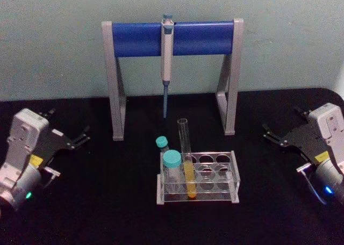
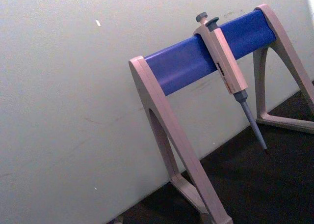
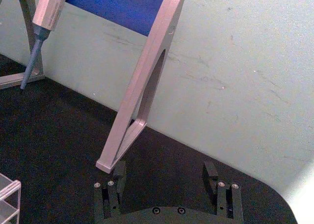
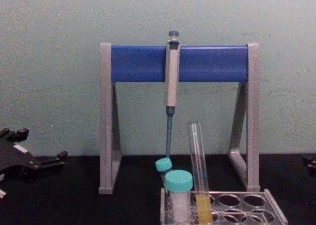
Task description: Pick up the test tube from the test tube rack, shake it, then place it back into the test tube rack.
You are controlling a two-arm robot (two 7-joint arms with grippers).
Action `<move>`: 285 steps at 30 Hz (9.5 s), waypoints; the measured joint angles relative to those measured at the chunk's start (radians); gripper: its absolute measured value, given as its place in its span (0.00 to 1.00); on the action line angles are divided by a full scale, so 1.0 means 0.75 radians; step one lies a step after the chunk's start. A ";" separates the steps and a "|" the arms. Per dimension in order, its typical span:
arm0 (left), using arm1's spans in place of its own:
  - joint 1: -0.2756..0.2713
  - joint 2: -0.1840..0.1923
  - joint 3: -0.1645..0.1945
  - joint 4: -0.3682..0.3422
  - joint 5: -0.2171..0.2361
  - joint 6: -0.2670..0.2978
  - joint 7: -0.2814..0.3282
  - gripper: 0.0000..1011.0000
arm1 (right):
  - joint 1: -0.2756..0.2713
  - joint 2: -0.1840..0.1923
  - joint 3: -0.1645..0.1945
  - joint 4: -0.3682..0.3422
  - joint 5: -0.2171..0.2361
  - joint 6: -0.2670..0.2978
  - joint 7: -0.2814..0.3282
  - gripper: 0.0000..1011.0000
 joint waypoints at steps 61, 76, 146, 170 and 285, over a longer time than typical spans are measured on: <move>0.000 0.000 0.000 0.000 0.000 0.000 0.000 0.99 | 0.002 0.004 -0.002 0.001 0.000 -0.002 -0.001 0.99; 0.000 0.000 0.000 0.000 0.000 0.000 0.000 0.99 | -0.141 0.030 0.053 -0.176 0.045 0.003 0.072 0.99; 0.000 0.000 0.000 0.000 0.000 0.000 0.000 0.99 | 0.142 -0.234 -0.079 -0.001 0.342 0.204 0.800 0.99; 0.000 0.000 0.000 0.000 0.000 0.000 0.000 0.99 | 0.146 -0.238 -0.080 0.005 0.346 0.195 0.801 0.91; 0.000 0.000 0.000 0.000 0.000 0.000 0.000 0.99 | -0.058 -0.140 0.149 -0.268 0.333 -0.029 0.813 0.23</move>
